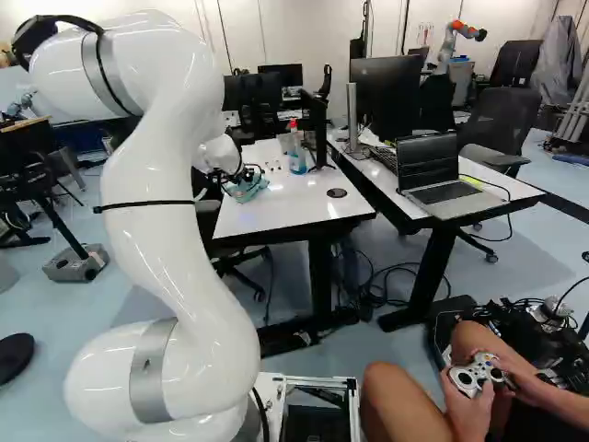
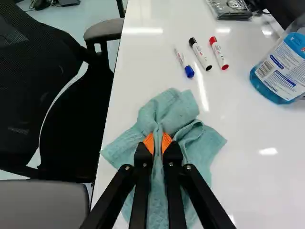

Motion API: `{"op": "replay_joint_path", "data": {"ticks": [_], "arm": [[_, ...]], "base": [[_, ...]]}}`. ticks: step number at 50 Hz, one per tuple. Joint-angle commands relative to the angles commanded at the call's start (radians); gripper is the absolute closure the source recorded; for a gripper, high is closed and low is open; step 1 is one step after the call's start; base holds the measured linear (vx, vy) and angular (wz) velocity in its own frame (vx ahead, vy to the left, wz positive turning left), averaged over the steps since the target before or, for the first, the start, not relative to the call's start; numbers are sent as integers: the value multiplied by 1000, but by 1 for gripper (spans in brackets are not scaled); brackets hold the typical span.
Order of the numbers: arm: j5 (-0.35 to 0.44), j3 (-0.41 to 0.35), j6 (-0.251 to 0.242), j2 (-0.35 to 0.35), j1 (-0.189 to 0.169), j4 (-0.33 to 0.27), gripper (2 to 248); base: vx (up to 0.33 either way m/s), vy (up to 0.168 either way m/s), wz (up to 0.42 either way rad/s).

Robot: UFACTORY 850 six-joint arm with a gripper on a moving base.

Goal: Clean the table with the green towel

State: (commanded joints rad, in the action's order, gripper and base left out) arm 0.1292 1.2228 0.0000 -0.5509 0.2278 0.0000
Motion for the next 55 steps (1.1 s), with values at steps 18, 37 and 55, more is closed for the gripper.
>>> {"op": "replay_joint_path", "data": {"ticks": [18,37,55], "arm": [[0,-43,0,32,-40,0,211],[0,-57,0,43,-92,0,211],[0,13,0,-10,-118,0,211]], "base": [[0,0,0],[0,0,0],[0,0,0]]}}
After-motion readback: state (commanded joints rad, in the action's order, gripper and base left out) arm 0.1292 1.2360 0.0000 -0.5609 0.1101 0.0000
